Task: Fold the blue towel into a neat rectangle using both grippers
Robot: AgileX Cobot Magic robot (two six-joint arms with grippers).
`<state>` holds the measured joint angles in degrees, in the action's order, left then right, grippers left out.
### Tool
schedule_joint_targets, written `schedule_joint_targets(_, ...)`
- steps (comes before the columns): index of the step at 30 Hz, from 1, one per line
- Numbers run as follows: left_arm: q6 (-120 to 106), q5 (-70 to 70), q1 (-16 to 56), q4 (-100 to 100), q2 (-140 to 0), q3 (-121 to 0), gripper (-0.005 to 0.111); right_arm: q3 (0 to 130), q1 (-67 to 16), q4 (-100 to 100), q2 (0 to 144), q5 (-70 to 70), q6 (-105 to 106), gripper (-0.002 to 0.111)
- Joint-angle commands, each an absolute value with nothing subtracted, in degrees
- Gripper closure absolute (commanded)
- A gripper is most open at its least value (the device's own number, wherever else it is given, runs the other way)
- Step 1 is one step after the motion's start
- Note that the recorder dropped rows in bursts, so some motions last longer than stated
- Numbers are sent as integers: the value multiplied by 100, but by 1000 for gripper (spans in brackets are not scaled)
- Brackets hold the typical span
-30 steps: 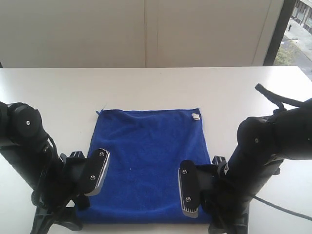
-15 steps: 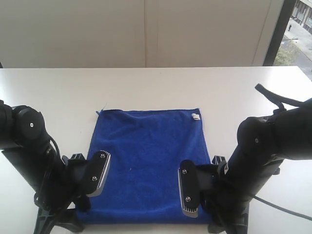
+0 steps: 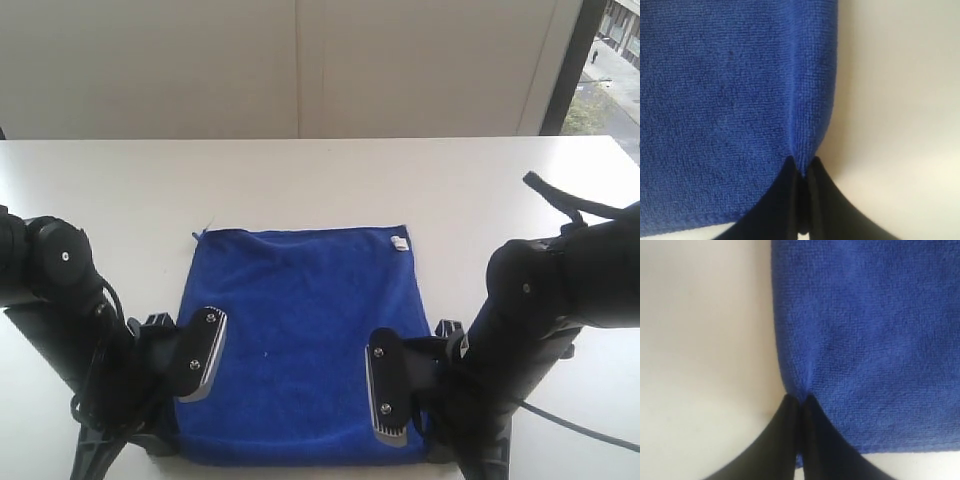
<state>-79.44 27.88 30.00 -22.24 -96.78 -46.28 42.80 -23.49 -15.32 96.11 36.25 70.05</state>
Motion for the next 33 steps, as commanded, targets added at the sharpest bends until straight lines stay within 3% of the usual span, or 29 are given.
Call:
schedule_joint_targets(1,-7923,3161,3005,-2226,-9344,-4571,107,4265,-2357,-1461,9425,4002,7036,108)
schedule_joint_targets(14,-7715,4108,3005,-2226,-8726,-4571,107,4265,-2357,-1447,8339,4805,6961,108)
schedule_joint_targets(33,-7563,1331,2984,-2178,-8518,-4582,107,4265,-2334,-834,8081,1619,6055,108)
